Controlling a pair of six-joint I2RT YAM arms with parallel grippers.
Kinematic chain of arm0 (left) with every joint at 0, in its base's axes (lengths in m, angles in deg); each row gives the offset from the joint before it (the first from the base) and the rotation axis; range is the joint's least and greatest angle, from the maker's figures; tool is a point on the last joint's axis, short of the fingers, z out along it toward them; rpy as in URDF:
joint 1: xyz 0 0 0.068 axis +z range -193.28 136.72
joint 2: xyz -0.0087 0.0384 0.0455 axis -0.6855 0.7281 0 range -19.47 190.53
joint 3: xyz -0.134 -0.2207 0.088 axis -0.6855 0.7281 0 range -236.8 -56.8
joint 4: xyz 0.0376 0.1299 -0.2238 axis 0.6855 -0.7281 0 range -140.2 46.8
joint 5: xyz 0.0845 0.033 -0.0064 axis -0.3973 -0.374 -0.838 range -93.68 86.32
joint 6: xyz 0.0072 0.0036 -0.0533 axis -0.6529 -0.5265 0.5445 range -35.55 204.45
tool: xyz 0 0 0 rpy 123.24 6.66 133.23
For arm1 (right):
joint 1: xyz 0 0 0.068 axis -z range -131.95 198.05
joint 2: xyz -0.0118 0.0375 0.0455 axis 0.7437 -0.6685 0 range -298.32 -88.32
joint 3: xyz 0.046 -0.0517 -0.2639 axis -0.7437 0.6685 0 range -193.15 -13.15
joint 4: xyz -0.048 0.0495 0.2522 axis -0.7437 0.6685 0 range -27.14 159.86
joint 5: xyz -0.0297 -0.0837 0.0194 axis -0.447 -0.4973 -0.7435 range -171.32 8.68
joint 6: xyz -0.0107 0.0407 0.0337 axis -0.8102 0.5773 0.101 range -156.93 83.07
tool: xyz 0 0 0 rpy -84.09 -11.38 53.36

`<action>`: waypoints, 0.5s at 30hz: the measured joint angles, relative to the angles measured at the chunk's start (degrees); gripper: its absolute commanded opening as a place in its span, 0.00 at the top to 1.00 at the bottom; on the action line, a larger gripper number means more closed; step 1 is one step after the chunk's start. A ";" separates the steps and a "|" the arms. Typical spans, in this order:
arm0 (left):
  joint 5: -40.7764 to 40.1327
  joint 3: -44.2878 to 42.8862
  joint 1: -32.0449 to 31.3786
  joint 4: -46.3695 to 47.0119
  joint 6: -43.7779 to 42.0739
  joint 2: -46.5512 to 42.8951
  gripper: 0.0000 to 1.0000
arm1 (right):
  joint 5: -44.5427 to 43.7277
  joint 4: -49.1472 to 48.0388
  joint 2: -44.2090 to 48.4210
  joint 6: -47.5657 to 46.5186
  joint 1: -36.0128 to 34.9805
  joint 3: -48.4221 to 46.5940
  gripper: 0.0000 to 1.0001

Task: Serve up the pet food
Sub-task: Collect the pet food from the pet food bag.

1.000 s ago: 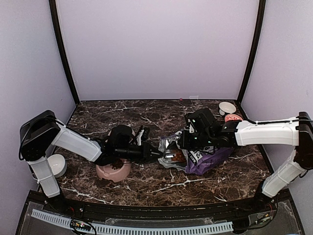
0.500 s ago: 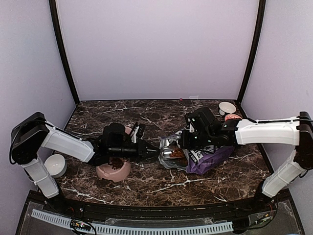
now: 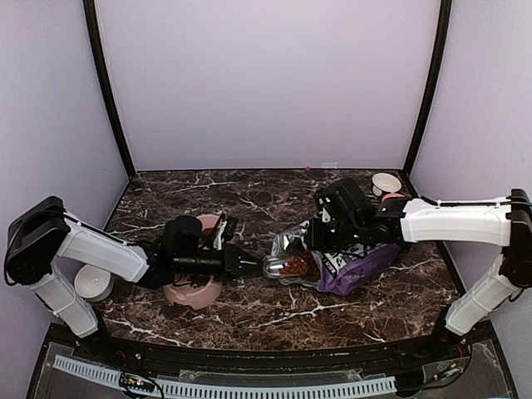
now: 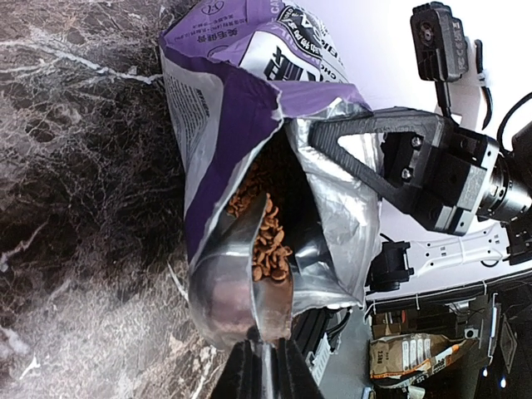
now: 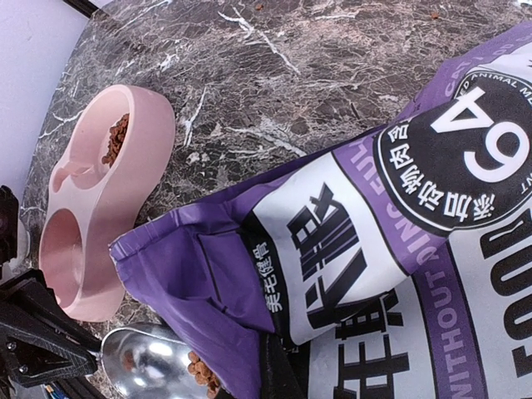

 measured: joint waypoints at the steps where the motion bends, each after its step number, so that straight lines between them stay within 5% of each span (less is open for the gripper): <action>1: -0.02 0.33 0.00 0.00 0.00 -0.31 1.00 | -0.02 0.17 0.00 0.00 0.00 -0.13 1.00; 15: -1.77 1.81 0.00 -1.90 -0.52 -11.26 1.00 | -0.52 1.22 -0.02 0.28 0.00 -0.85 1.00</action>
